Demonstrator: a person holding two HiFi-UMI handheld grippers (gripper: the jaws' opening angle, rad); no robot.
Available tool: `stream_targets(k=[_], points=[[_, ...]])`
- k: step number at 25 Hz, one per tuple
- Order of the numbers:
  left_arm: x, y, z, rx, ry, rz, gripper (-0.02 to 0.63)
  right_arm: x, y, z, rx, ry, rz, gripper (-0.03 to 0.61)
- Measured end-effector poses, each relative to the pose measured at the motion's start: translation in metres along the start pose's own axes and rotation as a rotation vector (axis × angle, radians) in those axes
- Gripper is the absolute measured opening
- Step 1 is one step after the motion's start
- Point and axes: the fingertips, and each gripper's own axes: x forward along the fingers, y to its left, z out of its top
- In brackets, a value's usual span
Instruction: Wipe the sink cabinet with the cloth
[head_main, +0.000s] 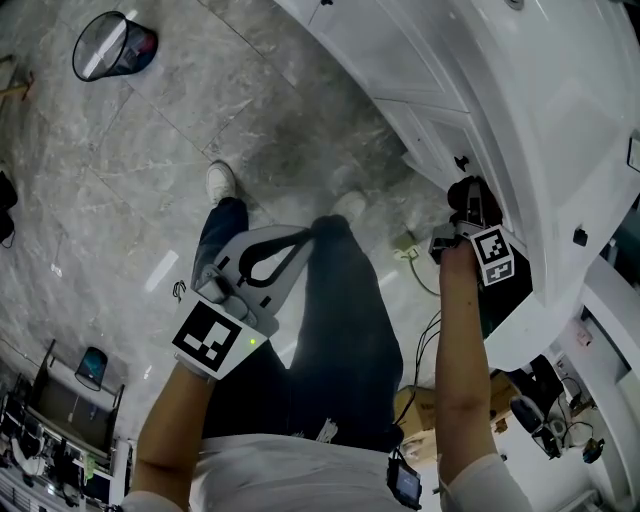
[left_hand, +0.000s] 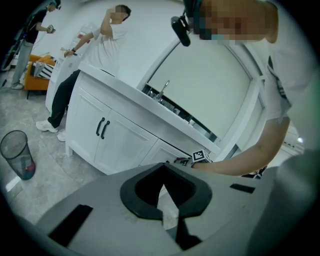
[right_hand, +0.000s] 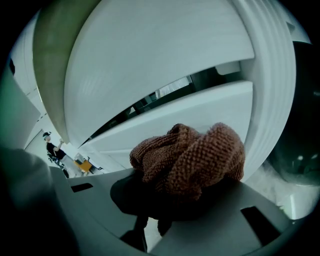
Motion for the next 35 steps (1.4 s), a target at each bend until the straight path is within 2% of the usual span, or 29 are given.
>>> stream_targets(k=[5, 14, 26, 31, 35], points=[[0.002, -0.006, -0.006, -0.008, -0.012, 0.016, 0.011, 0.005, -0.007, -0.004, -0.031, 0.028, -0.003, 0.089], [-0.005, 0.001, -0.018, -0.047, -0.047, 0.097, 0.011, 0.028, -0.02, -0.029, -0.208, 0.146, -0.014, 0.089], [-0.009, 0.004, -0.032, -0.102, -0.095, 0.182, 0.011, 0.061, -0.017, -0.058, -0.234, 0.267, -0.001, 0.089], [-0.014, 0.01, -0.032, -0.131, -0.11, 0.21, 0.011, 0.067, -0.01, -0.063, -0.292, 0.265, -0.019, 0.089], [-0.016, 0.019, -0.032, -0.15, -0.128, 0.233, 0.011, 0.073, 0.003, -0.065, -0.324, 0.263, 0.007, 0.091]])
